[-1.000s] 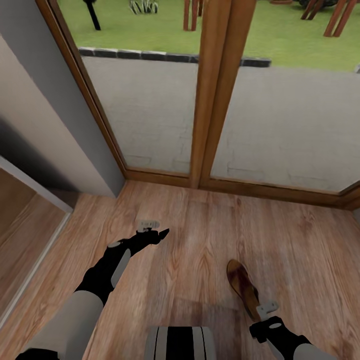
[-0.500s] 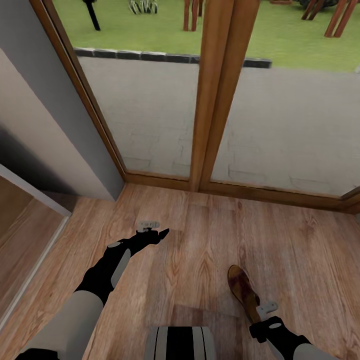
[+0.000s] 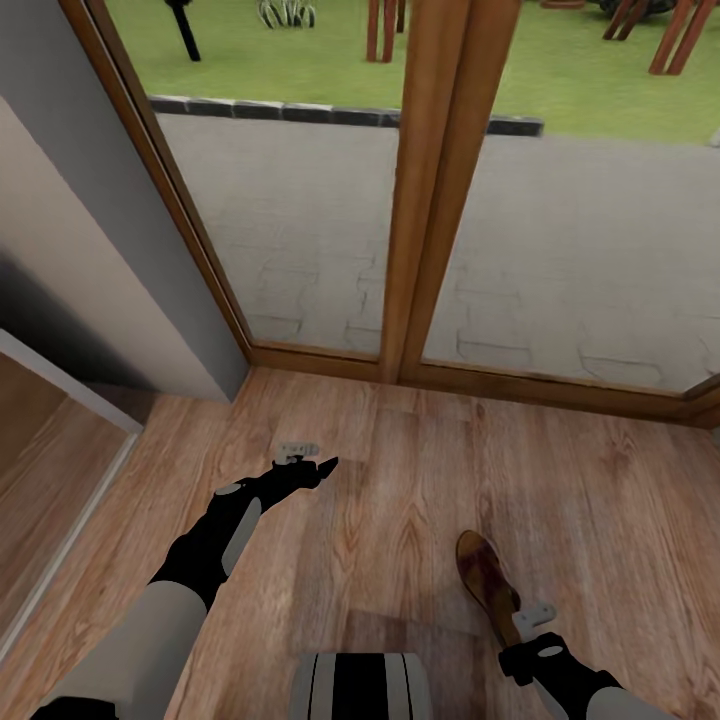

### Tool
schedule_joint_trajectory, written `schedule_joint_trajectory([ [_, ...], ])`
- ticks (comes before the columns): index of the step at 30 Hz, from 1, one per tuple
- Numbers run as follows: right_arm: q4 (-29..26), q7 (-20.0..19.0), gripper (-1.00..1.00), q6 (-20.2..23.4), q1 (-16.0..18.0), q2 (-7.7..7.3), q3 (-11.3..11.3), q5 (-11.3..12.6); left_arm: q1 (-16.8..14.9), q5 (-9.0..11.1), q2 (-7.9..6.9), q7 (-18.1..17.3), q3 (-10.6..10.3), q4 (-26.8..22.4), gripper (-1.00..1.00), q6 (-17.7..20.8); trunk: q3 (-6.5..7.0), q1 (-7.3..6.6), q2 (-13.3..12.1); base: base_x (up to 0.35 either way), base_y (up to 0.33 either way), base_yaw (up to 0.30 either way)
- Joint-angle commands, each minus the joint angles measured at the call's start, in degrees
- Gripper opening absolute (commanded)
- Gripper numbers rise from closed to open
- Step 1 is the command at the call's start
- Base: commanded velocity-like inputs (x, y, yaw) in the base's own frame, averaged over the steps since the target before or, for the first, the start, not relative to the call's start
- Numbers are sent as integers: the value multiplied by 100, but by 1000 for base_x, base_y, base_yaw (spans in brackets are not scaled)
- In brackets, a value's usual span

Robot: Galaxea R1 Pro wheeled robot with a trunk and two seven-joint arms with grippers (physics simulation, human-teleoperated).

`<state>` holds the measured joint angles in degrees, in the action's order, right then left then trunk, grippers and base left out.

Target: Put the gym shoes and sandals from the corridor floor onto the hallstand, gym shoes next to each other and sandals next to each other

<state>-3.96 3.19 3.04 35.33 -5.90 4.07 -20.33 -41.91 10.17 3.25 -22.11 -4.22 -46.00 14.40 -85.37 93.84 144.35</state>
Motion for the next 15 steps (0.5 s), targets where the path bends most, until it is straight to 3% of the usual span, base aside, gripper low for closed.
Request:
schedule_joint_trajectory([
  [1, -9, 6, 100, 27, 0, 2, 42, -59, -1, 59, 0, -4, 0, -6, 100, 54, -3, 0, 1, 71, 94, 0],
  [9, -9, 6, 100, 29, 0, 2, 42, -59, -1, 62, 0, -4, 0, -6, 100, 45, -3, 0, 1, 53, 67, 0],
  [10, -9, 6, -100, 27, 0, 0, 45, -59, -1, 64, 0, -4, 0, -6, 100, 45, -3, 0, 1, 2, 3, 0],
  [15, -9, 6, -100, 27, 0, 0, 50, -59, -1, 62, 0, -4, 0, -6, 100, 51, -3, 0, 1, 1, 1, 0],
])
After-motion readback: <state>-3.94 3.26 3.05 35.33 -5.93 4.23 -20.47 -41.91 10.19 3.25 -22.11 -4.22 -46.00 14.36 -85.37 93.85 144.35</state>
